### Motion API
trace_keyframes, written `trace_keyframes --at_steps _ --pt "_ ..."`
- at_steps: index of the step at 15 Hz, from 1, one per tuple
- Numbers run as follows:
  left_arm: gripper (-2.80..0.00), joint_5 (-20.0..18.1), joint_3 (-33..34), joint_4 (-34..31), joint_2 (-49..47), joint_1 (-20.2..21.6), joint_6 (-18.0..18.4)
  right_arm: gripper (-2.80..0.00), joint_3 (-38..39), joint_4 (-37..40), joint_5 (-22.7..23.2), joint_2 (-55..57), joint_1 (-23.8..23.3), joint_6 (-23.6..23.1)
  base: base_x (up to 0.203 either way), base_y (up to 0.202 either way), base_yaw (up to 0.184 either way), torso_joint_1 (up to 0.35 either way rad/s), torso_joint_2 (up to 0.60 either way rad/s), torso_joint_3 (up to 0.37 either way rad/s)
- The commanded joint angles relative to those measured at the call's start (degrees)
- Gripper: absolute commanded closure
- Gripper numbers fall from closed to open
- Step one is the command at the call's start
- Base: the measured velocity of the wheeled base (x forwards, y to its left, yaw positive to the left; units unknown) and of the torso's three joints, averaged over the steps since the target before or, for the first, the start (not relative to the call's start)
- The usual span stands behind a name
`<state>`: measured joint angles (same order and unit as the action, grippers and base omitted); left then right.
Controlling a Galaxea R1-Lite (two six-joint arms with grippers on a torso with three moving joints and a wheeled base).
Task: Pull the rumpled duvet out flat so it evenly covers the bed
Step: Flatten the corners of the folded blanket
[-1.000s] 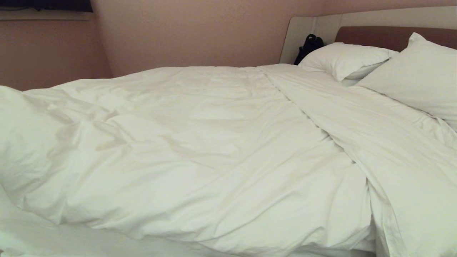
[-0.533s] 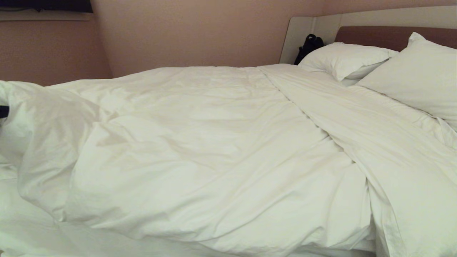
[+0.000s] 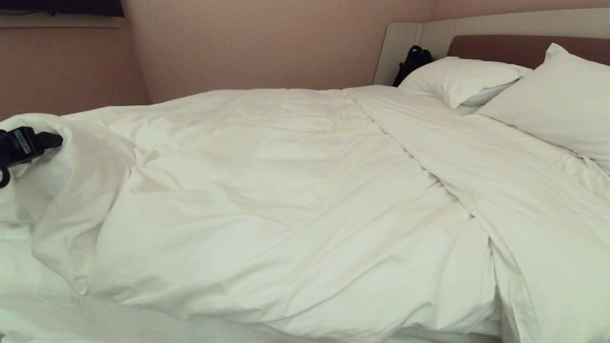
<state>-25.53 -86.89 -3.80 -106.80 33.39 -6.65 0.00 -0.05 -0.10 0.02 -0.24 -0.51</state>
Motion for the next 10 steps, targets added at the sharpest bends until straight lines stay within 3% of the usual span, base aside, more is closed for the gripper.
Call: trace_keyframes --at_steps 1,10 --pt "-2.80 1.0 4.7 0.0 1.5 -1.2 -3.1 0.00 0.0 0.0 0.0 0.0 0.0 0.0 0.000 0.000 0.000 0.000 0.00 0.000" --pt "-2.80 1.4 16.2 0.0 22.4 7.6 -6.2 0.00 0.0 0.0 0.0 0.0 0.0 0.0 0.000 0.000 0.000 0.000 0.00 0.000"
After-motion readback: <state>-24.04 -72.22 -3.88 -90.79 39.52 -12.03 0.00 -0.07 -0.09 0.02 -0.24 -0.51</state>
